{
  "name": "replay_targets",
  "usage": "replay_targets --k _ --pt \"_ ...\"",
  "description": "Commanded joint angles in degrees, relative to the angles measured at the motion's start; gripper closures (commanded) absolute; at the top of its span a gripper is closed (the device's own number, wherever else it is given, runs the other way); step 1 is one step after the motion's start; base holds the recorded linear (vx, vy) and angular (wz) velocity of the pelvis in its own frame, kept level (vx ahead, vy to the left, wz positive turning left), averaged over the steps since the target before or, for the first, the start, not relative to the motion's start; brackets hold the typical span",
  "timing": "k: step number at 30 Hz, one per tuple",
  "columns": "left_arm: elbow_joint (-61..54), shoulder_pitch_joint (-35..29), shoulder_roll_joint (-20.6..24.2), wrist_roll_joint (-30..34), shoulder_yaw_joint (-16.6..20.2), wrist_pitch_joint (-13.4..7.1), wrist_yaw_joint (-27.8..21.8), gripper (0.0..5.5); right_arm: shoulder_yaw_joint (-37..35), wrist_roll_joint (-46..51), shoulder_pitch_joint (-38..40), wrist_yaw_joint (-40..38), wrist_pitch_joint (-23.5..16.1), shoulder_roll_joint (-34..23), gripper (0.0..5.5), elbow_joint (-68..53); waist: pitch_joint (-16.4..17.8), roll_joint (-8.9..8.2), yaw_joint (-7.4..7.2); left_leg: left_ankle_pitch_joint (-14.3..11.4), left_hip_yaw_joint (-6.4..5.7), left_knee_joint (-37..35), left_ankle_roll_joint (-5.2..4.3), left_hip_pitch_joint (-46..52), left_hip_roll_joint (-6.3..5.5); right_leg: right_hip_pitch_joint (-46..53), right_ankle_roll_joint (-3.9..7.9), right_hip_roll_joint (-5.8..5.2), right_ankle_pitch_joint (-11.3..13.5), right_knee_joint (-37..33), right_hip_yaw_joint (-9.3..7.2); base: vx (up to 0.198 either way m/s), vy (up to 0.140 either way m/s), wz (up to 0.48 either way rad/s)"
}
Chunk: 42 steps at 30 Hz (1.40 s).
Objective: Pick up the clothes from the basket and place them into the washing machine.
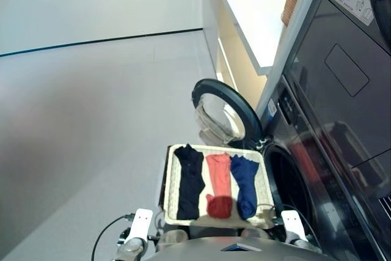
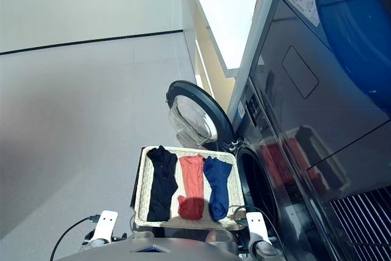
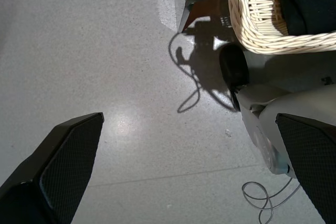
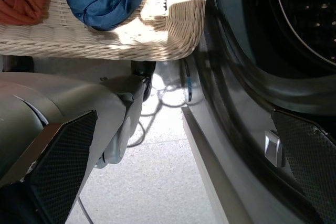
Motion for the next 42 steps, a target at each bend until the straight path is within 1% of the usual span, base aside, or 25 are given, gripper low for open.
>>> replay_targets --k 1,5,13,16,19,22,23,24,27,28,29,30,32,34,37,39,41,42 --pt "1.17 -5.40 0.12 0.48 -2.09 -0.30 -1.31 0.00 1.43 -0.67 -4.03 0.65 -0.56 -1.35 0.00 -0.63 3.36 -1.10 1.26 -2.23 4.40 0.29 -2.77 3.56 2.17 0.18 2.25 -2.71 -2.96 1.51 -1.75 0.000 0.000 0.000" --pt "0.64 -5.33 0.24 0.63 -2.39 -0.37 -1.42 0.00 1.71 -1.17 -4.14 0.70 -0.56 -1.56 0.00 -0.65 3.47 -1.03 1.26 -2.21 4.29 0.29 -2.85 3.75 2.31 0.52 2.11 -2.54 -3.25 1.60 -2.03 0.000 0.000 0.000" --pt "0.05 -6.37 0.00 0.72 -3.28 -0.19 -0.68 0.00 3.52 -3.76 -5.42 0.32 -0.61 -2.47 0.00 -1.67 4.47 -0.44 1.55 -1.53 3.73 0.29 -3.14 3.31 2.81 0.11 1.65 -1.87 -4.24 2.89 -2.57 0.000 0.000 0.000" --pt "-1.56 -6.90 -0.13 -1.14 -3.34 -0.57 -0.24 0.00 4.33 -5.16 -6.16 -0.39 -0.87 -3.08 0.00 -2.96 5.03 -0.11 1.66 -1.13 3.45 0.29 -3.19 3.14 3.07 -0.42 1.45 -1.68 -4.76 3.94 -2.62 0.000 0.000 0.000" --pt "-6.49 -6.92 -0.81 -3.77 -4.56 -1.27 0.10 0.00 5.60 -6.74 -6.20 -0.81 -1.30 -4.05 0.00 -6.28 5.65 0.11 1.84 -0.91 3.06 0.82 -3.26 2.77 3.58 -1.15 1.05 -1.28 -5.69 5.60 -2.73 0.000 0.000 0.000" --pt "-15.55 -6.80 0.25 -4.04 -6.93 -2.35 0.00 0.00 5.34 -5.81 -6.20 -1.08 -2.06 -5.14 0.00 -10.81 6.23 0.31 1.84 -1.29 2.46 2.81 -3.30 1.85 4.12 -1.93 0.78 -1.03 -6.77 7.66 -2.65 0.000 0.000 0.000" --pt "-15.64 -6.75 0.28 -4.04 -6.95 -2.30 0.00 0.00 5.32 -5.81 -6.16 -1.08 -2.03 -5.15 0.00 -10.86 6.18 0.31 1.84 -1.34 2.44 2.89 -3.31 1.79 4.13 -1.99 0.77 -1.03 -6.81 7.73 -2.65 0.000 0.000 0.000" --pt "-21.52 -6.79 1.27 -5.46 -7.75 -2.71 -0.03 0.00 4.63 -4.81 -6.15 -1.68 -2.90 -6.25 0.00 -15.69 6.91 0.33 1.76 -1.77 2.08 4.84 -3.36 0.63 4.44 -2.72 0.67 -1.00 -7.21 8.83 -2.53 0.000 0.000 0.000" --pt "-28.64 -7.35 2.32 -7.83 -7.89 -2.86 0.51 0.00 3.30 -3.27 -6.30 -2.47 -3.71 -7.50 0.00 -22.04 7.63 0.10 1.73 -2.80 1.67 8.55 -3.63 -1.02 4.87 -3.01 0.41 -0.98 -7.97 10.04 -2.71 0.000 0.000 0.000" --pt "-28.71 -7.31 2.35 -7.84 -7.90 -2.80 0.51 0.00 3.28 -3.27 -6.24 -2.47 -3.65 -7.52 0.00 -22.13 7.61 0.11 1.72 -2.87 1.64 8.68 -3.63 -1.10 4.89 -3.04 0.40 -0.98 -8.00 10.08 -2.72 0.000 0.000 0.000" --pt "-35.45 -7.78 2.78 -12.11 -8.17 -3.27 0.34 0.00 2.31 -1.67 -6.16 -3.07 -4.33 -8.41 0.00 -29.63 8.52 -0.11 1.64 -3.32 1.35 11.15 -3.87 -2.66 5.16 -3.48 0.23 -0.92 -8.48 10.84 -2.67 0.000 0.000 0.000" --pt "-38.00 -8.32 3.29 -13.09 -8.47 -3.35 0.41 0.00 1.90 -0.58 -6.15 -3.14 -4.56 -8.72 0.00 -33.38 8.93 -0.16 1.52 -3.52 1.14 12.00 -3.99 -3.34 5.17 -3.89 0.16 -0.94 -8.60 11.22 -2.62 0.000 0.000 0.000" --pt "-39.19 -8.64 3.49 -13.34 -8.68 -3.36 0.51 0.00 1.63 -0.21 -6.04 -3.33 -4.69 -8.92 0.00 -35.69 9.09 -0.16 1.46 -3.75 1.20 12.42 -4.03 -3.62 5.12 -4.06 0.18 -0.98 -8.67 11.37 -2.68 0.000 0.000 0.000" --pt "-42.80 -9.97 4.01 -12.19 -9.58 -3.18 2.04 0.00 0.69 0.77 -6.26 -4.13 -5.61 -9.24 0.00 -43.20 9.74 -0.19 1.25 -4.14 1.35 13.01 -4.07 -4.11 5.11 -4.59 0.25 -1.06 -8.70 11.57 -2.63 0.000 0.000 0.000" --pt "-44.73 -12.78 4.12 -11.28 -10.28 -3.35 4.63 0.00 0.09 2.61 -8.37 -5.84 -6.65 -8.87 0.00 -50.36 11.04 -0.22 0.89 -4.30 1.73 13.04 -4.03 -5.25 5.19 -6.87 0.34 -1.06 -8.55 12.48 -2.00 0.000 0.000 0.000" --pt "-45.48 -15.12 4.08 -10.10 -11.02 -3.70 6.87 0.00 0.64 2.13 -10.66 -6.99 -7.58 -9.20 0.00 -55.03 12.42 -0.34 0.81 -4.34 1.96 13.14 -3.87 -6.62 5.38 -9.67 0.46 -0.98 -8.42 13.98 -1.28 -0.084 0.019 -0.076" --pt "-48.28 -17.35 4.79 -6.84 -11.71 -3.14 8.89 0.00 0.50 -0.13 -12.57 -8.59 -8.63 -10.22 0.00 -60.75 14.33 -0.49 0.88 -4.60 1.81 13.91 -3.57 -8.89 5.63 -13.37 0.49 -0.83 -8.45 16.46 -0.54 -0.124 0.011 -0.159" --pt "-49.24 -18.48 5.18 -5.76 -12.06 -3.35 9.45 0.00 0.46 -0.90 -13.53 -9.28 -8.91 -10.39 0.00 -61.93 15.16 -0.53 0.94 -4.75 1.67 14.45 -3.49 -10.05 5.70 -15.21 0.52 -0.88 -8.53 17.92 -0.32 -0.121 0.008 -0.122"
